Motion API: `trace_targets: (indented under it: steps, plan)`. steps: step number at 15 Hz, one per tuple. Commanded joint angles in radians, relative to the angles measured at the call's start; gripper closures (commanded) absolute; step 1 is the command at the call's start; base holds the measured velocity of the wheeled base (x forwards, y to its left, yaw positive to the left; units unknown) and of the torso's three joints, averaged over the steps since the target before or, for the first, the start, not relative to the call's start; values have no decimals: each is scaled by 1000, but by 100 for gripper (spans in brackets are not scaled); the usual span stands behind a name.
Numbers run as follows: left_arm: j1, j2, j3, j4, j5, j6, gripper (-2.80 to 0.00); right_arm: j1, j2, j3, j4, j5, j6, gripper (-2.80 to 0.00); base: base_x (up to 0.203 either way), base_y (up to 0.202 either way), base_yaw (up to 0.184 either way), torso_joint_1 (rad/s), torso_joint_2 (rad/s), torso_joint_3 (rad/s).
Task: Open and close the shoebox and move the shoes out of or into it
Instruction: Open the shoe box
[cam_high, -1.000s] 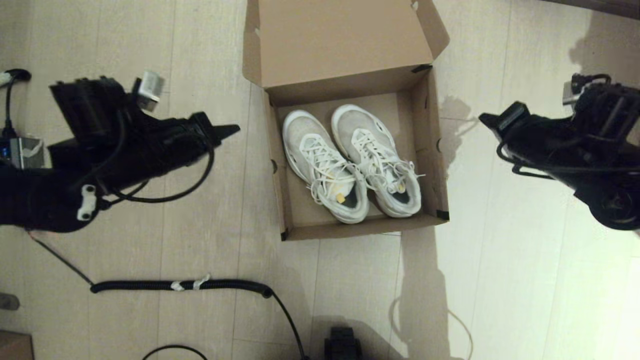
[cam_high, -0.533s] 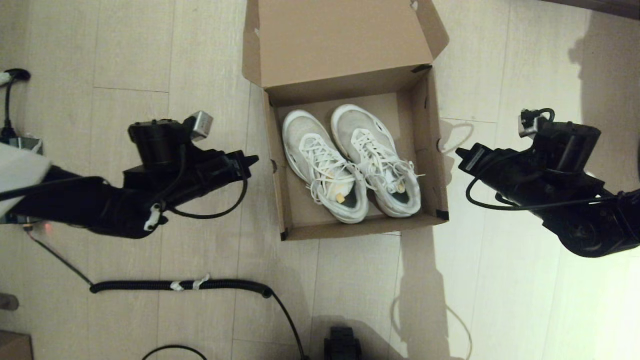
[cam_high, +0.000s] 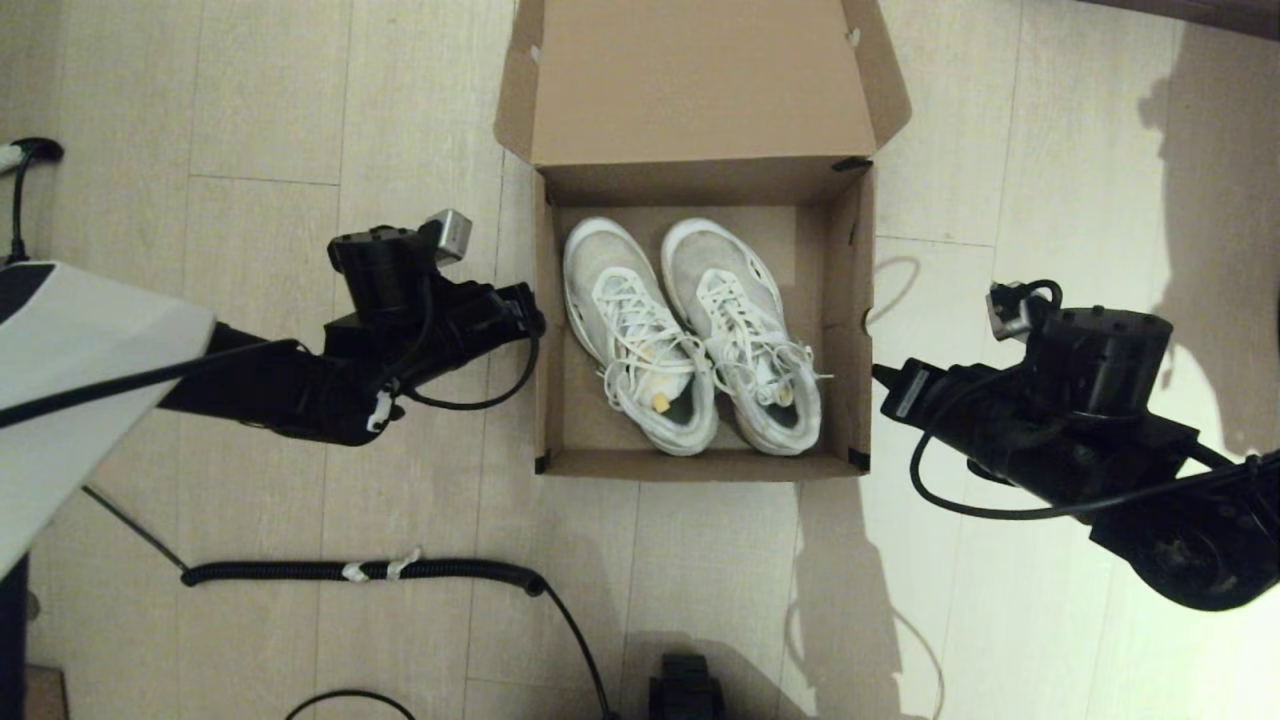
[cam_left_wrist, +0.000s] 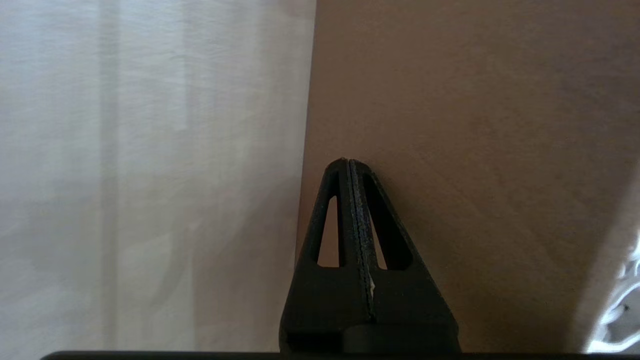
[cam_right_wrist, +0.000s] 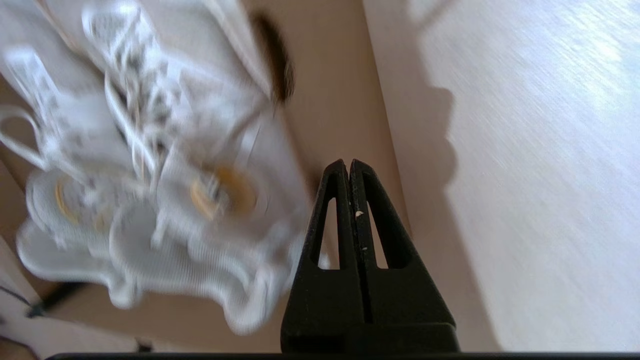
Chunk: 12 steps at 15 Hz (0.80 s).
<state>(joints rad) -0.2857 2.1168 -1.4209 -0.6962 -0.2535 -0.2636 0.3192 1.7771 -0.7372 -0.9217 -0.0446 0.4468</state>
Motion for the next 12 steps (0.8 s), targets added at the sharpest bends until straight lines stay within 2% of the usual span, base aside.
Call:
trace_targets:
  steps: [1, 4, 6, 8, 10, 12]
  plan:
    - [-25, 32, -33, 12, -4, -4, 0, 0, -74, 58, -4, -17, -8, 0, 0, 0, 0, 0, 0, 0]
    - [-64, 16, -13, 15, 14, -19, 0, -79, -137, 51, -3, -42, -90, 0, 0, 0, 0, 0, 0, 0]
    - [-73, -21, 30, 13, 43, -31, 0, -95, -184, 30, 6, -43, -106, 0, 0, 0, 0, 0, 0, 0]
    - [-80, -68, 108, 11, 50, -34, 0, -69, -271, 40, 107, -40, -111, 0, 0, 0, 0, 0, 0, 0]
    - [-109, -81, 141, 9, 53, -34, 0, -7, -333, 29, 297, -31, -106, 0, 0, 0, 0, 0, 0, 0]
    - [-140, -74, 147, 10, 76, -34, 0, 32, -319, 22, 323, -18, -105, 0, 0, 0, 0, 0, 0, 0]
